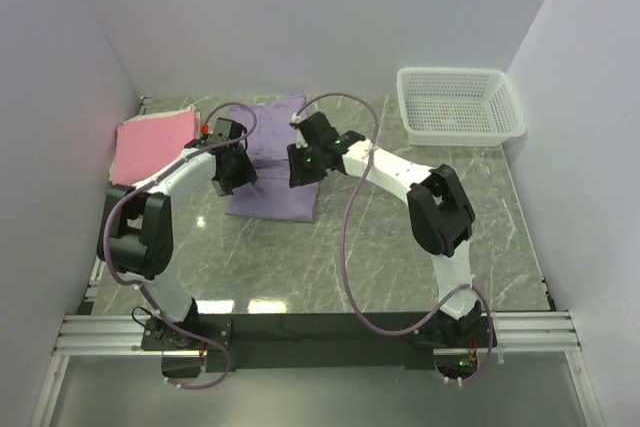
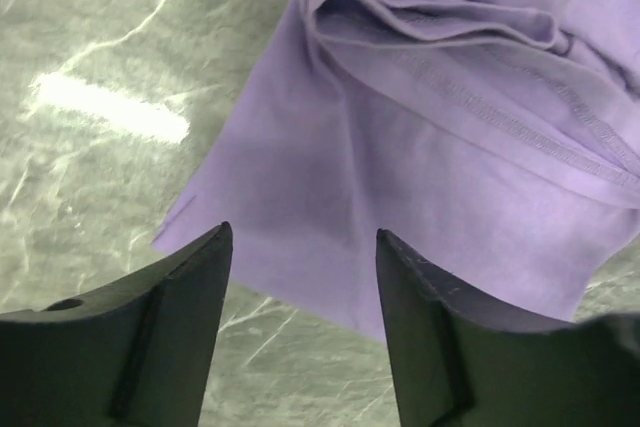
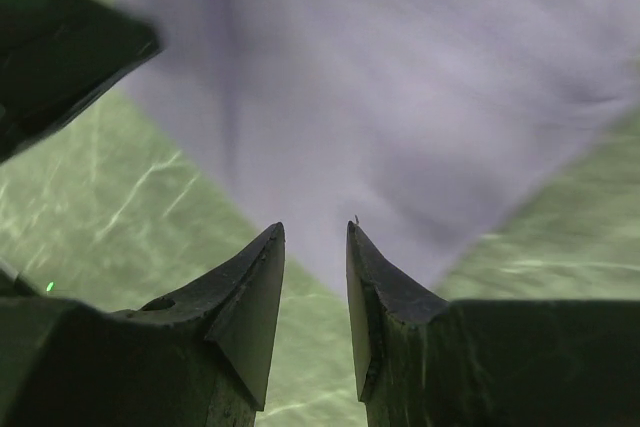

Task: Fold and stack the t-shirts
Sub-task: Fold the tshirt

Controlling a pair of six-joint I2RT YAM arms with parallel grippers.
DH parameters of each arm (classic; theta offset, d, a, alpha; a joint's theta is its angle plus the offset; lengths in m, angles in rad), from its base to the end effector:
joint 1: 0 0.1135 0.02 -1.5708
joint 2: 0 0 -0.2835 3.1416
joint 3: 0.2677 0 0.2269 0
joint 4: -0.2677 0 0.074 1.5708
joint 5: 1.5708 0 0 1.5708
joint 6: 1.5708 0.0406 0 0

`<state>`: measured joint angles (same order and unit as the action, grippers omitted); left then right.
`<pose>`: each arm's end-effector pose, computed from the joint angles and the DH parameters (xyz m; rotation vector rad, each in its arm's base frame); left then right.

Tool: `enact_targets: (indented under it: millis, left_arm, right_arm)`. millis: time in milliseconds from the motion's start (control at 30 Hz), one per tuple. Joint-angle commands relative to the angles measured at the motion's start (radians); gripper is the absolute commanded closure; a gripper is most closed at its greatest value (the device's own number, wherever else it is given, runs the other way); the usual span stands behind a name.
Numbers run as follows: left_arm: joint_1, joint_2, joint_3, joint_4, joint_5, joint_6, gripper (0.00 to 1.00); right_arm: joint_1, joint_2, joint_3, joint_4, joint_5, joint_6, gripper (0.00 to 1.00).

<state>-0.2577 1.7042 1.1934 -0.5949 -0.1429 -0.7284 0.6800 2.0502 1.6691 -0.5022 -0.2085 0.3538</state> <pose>0.3198 -0.0783 0.2378 -0.6648 2.5789 -0.1306 0.3434 0.2885 0.2515 -0.5100 2.5093 0.6854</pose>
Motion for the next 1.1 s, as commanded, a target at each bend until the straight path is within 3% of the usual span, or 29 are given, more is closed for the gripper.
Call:
enact_targets:
  millis: [0,267,433,767,900,1067]
  left_arm:
    - [-0.006,0.021,-0.015,0.052,0.035,-0.016,0.38]
    - [-0.043,0.097,-0.054,0.023,0.071,-0.026,0.56]
    - [-0.139,0.037,-0.179,-0.045,0.118,-0.112,0.6]
    - [-0.457,-0.303,-0.515,-0.135,0.213,-0.413,0.56]
    - [-0.497,-0.452,-0.629,-0.158,0.226,-0.485,0.54]
    - [-0.503,-0.538,-0.552,-0.25,0.146,-0.496,0.49]
  right_arm:
    - [0.026,0.056,0.026,-0.005,-0.031,0.028,0.61]
    - [0.041,0.145,0.015,-0.117,-0.045,0.054,0.62]
    - [0.042,0.038,-0.202,-0.156,-0.083,0.062,0.62]
    - [0.092,-0.341,-0.709,-0.142,-0.141,0.129,0.61]
    - [0.139,-0.459,-0.776,-0.144,-0.115,0.145,0.61]
    - [0.159,-0.556,-0.706,-0.148,0.058,0.099,0.62]
